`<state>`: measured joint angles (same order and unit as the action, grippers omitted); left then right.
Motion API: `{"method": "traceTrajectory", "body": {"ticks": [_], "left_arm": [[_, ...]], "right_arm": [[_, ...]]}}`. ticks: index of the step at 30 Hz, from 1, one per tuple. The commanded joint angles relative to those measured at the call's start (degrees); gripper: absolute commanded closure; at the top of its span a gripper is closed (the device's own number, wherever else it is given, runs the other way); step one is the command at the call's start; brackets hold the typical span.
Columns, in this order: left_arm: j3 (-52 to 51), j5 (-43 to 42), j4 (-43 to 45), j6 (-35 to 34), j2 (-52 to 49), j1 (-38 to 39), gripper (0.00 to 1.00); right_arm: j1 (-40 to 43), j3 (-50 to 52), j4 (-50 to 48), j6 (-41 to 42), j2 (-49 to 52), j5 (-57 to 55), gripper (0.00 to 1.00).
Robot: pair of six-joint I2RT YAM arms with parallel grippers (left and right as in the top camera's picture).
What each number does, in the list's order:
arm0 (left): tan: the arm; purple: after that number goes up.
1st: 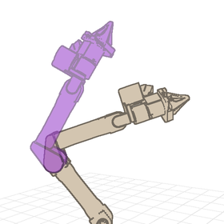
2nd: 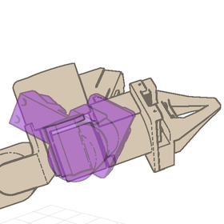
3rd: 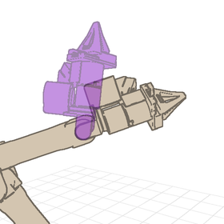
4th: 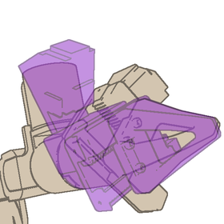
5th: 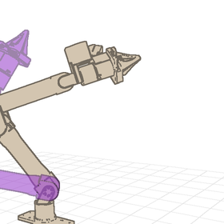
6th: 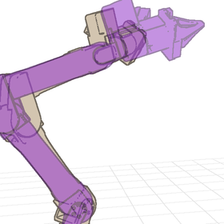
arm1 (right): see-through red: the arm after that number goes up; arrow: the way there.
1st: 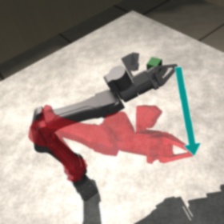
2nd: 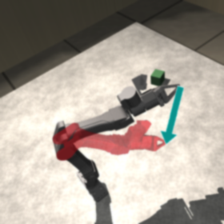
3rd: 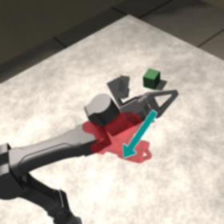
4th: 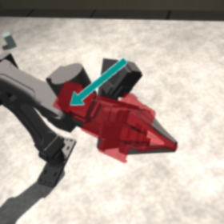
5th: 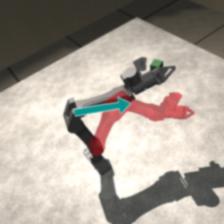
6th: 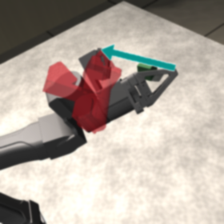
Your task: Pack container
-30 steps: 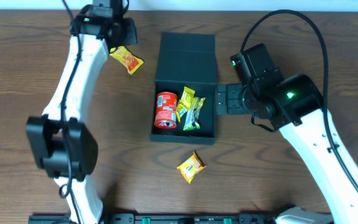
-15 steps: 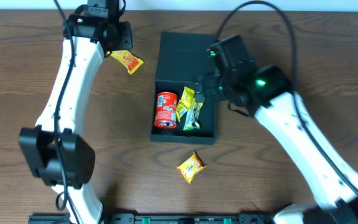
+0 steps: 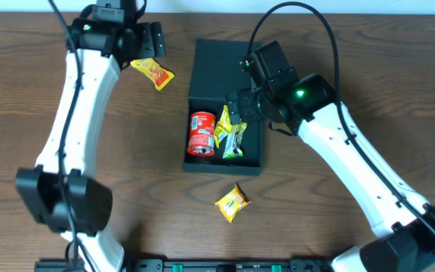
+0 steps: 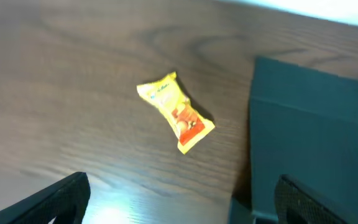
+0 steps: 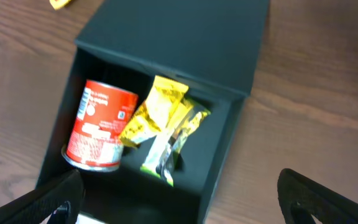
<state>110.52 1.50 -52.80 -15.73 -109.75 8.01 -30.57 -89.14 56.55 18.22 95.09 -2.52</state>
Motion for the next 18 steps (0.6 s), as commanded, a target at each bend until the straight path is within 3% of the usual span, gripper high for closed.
{"method": "traceTrajectory", "body": {"ticks": [1, 18], "left_arm": [[0.22, 0.13, -0.13, -14.60, -4.31, -0.74, 0.05], [0.22, -7.85, 9.92, -23.08, -21.29, 0.24, 0.00]], "right_arm": [[-0.15, -0.11, 1.55, 2.84, -0.90, -0.11, 0.01], [-0.15, -0.11, 9.16, 5.51, -0.90, -0.68, 0.01]]}}
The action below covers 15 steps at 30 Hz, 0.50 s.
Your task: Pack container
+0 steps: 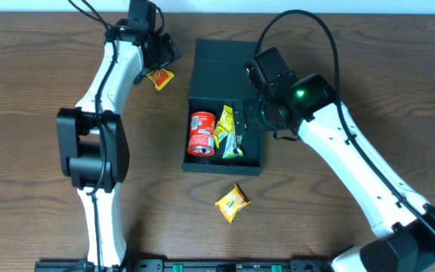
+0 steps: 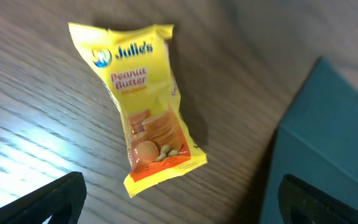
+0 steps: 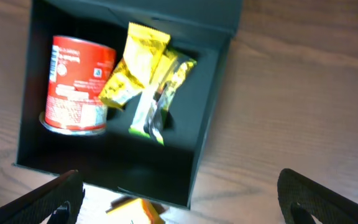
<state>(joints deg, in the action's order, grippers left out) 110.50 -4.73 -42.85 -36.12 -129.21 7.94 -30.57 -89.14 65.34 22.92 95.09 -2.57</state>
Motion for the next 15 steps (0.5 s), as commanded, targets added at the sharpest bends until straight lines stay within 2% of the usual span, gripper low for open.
{"method": "traceTrajectory", "body": {"ticks": [1, 8, 15], "left_arm": [[0.24, -1.77, -0.02, -2.71, -2.47, 0.42, 0.00], [0.24, -2.14, 0.74, -3.32, -5.57, 1.86, 0.00], [0.24, 1.49, 2.97, -3.34, -7.08, 2.32, 0.00]], "right_arm": [[-0.15, -0.11, 0.52, 0.83, -0.90, -0.63, 0.01], [-0.15, -0.11, 0.44, 0.81, -0.90, -0.63, 0.01], [-0.15, -0.11, 0.63, 0.79, -0.90, -0.63, 0.01]]}}
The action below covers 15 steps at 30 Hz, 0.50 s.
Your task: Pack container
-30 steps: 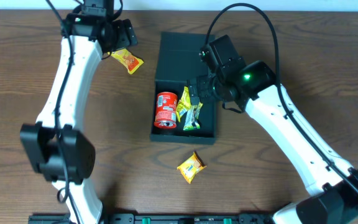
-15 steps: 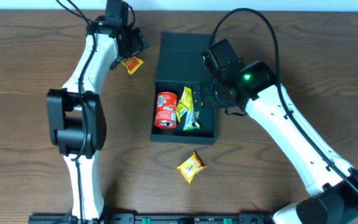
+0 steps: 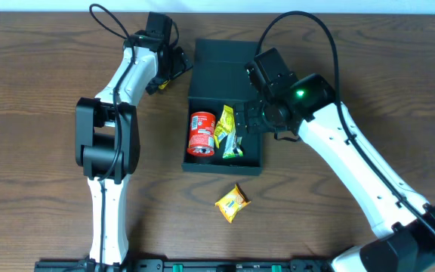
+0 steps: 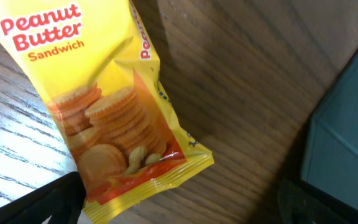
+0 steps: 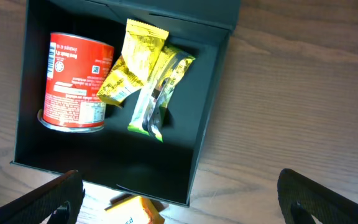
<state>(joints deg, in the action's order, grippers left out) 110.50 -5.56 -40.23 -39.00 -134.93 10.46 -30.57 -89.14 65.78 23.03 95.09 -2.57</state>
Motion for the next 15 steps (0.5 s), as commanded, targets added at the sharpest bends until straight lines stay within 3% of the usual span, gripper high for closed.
{"method": "traceTrajectory", "body": {"ticks": [1, 4, 15], "left_arm": [[0.24, 2.82, 0.63, -0.46, -1.53, -0.20, 0.00], [0.24, 5.09, 1.55, -0.46, -1.88, -0.20, 0.00], [0.24, 7.23, 3.58, -6.45, -2.45, -0.20, 0.24]], "right_arm": [[-0.15, -0.11, 0.26, 0.68, -0.90, -0.63, 0.01], [-0.15, -0.11, 0.35, 0.68, -0.90, -0.63, 0.01], [-0.15, -0.11, 0.68, 0.50, -0.90, -0.63, 0.01]]}}
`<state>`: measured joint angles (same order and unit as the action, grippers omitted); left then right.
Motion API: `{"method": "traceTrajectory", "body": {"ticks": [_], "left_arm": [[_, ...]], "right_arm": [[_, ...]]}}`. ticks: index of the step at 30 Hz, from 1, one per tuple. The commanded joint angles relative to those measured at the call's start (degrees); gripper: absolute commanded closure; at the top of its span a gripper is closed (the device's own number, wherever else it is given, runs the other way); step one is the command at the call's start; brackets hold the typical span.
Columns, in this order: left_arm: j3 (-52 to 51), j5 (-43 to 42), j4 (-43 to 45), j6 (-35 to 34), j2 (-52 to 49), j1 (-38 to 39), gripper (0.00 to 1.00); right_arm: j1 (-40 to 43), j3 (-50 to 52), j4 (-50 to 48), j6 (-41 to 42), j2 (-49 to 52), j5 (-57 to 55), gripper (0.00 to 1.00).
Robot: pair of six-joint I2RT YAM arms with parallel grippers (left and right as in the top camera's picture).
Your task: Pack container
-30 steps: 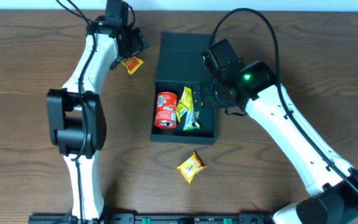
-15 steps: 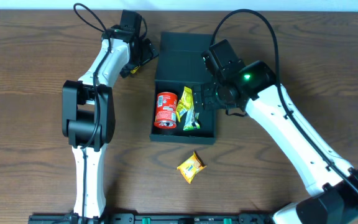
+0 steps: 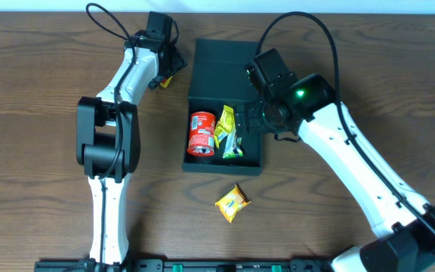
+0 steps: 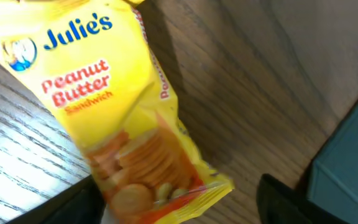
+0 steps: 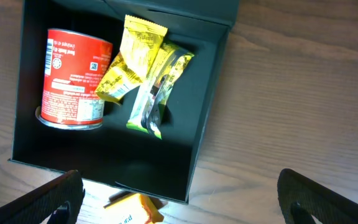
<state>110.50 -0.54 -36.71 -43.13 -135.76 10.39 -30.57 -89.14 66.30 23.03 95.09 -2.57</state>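
A yellow Julie's peanut butter sandwich packet [image 4: 129, 124] lies on the wooden table just left of the black box's lid [image 3: 217, 64]. My left gripper [image 4: 179, 208] is low over it, open, with the packet's lower end between the fingers [image 4: 79, 205]; in the overhead view the left gripper [image 3: 166, 66] covers most of the packet [image 3: 163, 80]. The open black box [image 5: 213, 106] holds a red can [image 5: 73, 78] and yellow-green packets [image 5: 145, 81]. My right gripper [image 5: 179, 211] hovers open above the box's front edge with nothing in it.
A second yellow packet [image 3: 232, 202] lies on the table in front of the box, its corner showing in the right wrist view [image 5: 132, 211]. The box lid lies flat behind the box. The table's back edge runs just behind my left gripper.
In the left wrist view the packet has slid down in frame, its "Julie's" heading now showing, and the two fingers stand slightly closer together around it. The right gripper has hardly moved.
My left gripper was high over the packet beside the lid, then nearer, then close enough for the packet to fill its view; now it straddles the packet. My right gripper stood open over the box contents and has shifted toward the box's front edge.
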Motion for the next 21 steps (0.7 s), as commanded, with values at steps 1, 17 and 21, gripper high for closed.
{"method": "traceTrajectory", "body": {"ticks": [1, 17, 21], "left_arm": [[0.24, 2.23, 0.09, -2.32, -1.75, -0.13, 0.25], [0.24, 4.33, -0.09, -2.08, -1.84, -0.20, 0.46], [0.24, 6.12, -0.35, -2.03, -1.84, -0.20, 0.51]], "right_arm": [[-0.15, -0.11, 0.15, 0.50, -0.90, -0.63, 0.01], [-0.15, -0.11, -0.09, 0.52, -0.90, -0.66, 0.01], [-0.15, -0.11, -0.11, 0.50, -0.90, -0.66, 0.01]]}}
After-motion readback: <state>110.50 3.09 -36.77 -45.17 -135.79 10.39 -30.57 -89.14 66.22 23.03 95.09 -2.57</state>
